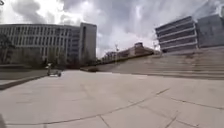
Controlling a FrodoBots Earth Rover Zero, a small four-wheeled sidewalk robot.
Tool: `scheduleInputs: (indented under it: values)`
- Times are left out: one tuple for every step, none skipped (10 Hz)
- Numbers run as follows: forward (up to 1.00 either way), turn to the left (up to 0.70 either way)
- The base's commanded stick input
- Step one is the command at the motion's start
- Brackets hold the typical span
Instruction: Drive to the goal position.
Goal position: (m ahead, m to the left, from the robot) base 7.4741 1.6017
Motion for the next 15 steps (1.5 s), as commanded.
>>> scheduleInputs:
  values:
    - [1.00, 0.00]
    - [1.00, 0.00]
    - [1.00, 0.07]
    - [1.00, 0.17]
    - [1.00, 0.22]
    - [1.00, 0.18]
    - [1.00, 0.12]
    - [1.00, 0.06]
    - [1.00, 0.00]
    - [1.00, 0.00]
    - [1.00, 0.01]
    - [1.00, 0.02]
    - [1.00, 0.08]
    - [1.00, 0.13]
    - [1.00, 0.16]
